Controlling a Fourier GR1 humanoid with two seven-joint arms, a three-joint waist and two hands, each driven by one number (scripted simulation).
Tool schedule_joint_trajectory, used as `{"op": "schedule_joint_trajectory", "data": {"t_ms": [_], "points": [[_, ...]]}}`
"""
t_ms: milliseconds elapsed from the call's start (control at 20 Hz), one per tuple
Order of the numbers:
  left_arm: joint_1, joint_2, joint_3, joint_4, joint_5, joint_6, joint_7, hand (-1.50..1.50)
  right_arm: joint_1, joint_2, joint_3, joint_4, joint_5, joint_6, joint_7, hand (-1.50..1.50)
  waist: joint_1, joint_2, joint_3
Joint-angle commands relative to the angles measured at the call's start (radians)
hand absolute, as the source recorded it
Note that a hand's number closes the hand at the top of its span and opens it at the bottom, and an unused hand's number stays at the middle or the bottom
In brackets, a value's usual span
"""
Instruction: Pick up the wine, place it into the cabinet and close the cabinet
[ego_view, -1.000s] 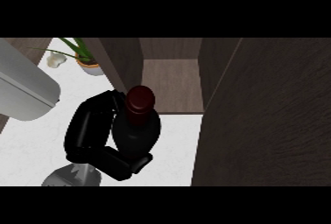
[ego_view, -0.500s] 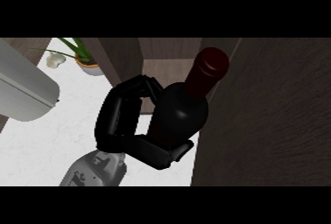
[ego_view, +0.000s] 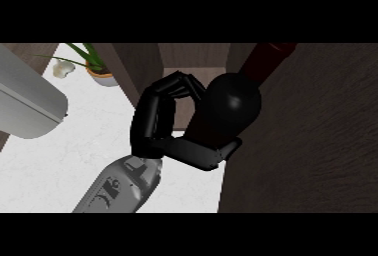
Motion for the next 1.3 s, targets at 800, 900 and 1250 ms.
{"op": "schedule_joint_trajectory", "data": {"t_ms": [800, 900, 1250], "points": [[-0.073, 0.0, -0.066, 0.312, 0.223, 0.136, -0.312, 1.5, -0.01, 0.004, -0.011, -0.124, -0.056, -0.005, 0.092, -1.5, -0.01, 0.002, 0.0], [-0.034, 0.0, -0.023, 0.345, 0.181, 0.059, -0.331, 1.5, -0.011, -0.02, -0.059, -0.137, -0.108, 0.012, 0.111, -1.5, -0.005, 0.001, 0.0], [-0.081, 0.0, -0.046, 0.424, 0.121, 0.109, -0.337, 1.5, 0.036, 0.008, 0.005, -0.143, -0.043, 0.014, 0.063, -1.5, -0.007, 0.0, 0.0]]}}
